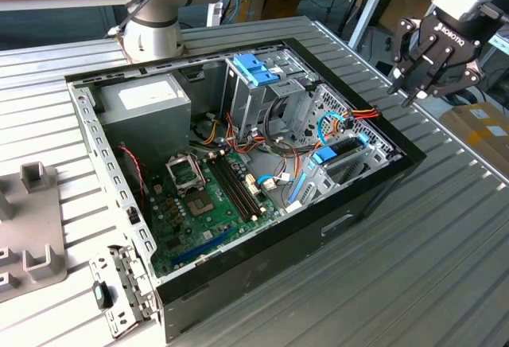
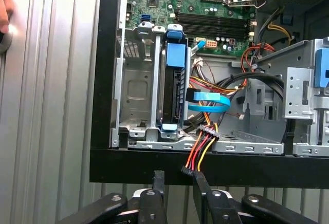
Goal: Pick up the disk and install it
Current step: 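Insert the first disk wire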
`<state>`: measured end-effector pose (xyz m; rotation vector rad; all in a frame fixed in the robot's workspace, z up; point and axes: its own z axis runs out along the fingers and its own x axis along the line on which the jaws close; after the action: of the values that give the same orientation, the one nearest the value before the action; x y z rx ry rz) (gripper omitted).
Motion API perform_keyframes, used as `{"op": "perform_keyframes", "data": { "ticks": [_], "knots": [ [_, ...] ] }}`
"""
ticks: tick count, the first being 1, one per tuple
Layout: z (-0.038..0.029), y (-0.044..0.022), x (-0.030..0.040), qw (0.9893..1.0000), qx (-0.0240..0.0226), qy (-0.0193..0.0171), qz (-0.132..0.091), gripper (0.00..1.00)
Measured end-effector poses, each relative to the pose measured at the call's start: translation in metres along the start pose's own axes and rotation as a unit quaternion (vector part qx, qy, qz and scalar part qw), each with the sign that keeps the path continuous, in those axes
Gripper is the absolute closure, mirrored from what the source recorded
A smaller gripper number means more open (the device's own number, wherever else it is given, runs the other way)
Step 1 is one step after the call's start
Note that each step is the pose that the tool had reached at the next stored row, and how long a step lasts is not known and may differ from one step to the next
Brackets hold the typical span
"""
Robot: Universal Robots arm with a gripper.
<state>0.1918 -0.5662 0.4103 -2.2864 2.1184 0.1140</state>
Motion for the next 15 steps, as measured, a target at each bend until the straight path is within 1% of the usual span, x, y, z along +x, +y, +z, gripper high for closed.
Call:
{"op": "perform_keyframes", "data": {
  "ticks": [4, 15],
  "knots": [
    [0.0032, -0.0005, -0.0021, 1.0, 0.0, 0.0, -0.001, 0.64],
    [0.0079, -0.0021, -0.0035, 1.0, -0.0006, 0.0003, -0.008, 0.64]
  ]
}}
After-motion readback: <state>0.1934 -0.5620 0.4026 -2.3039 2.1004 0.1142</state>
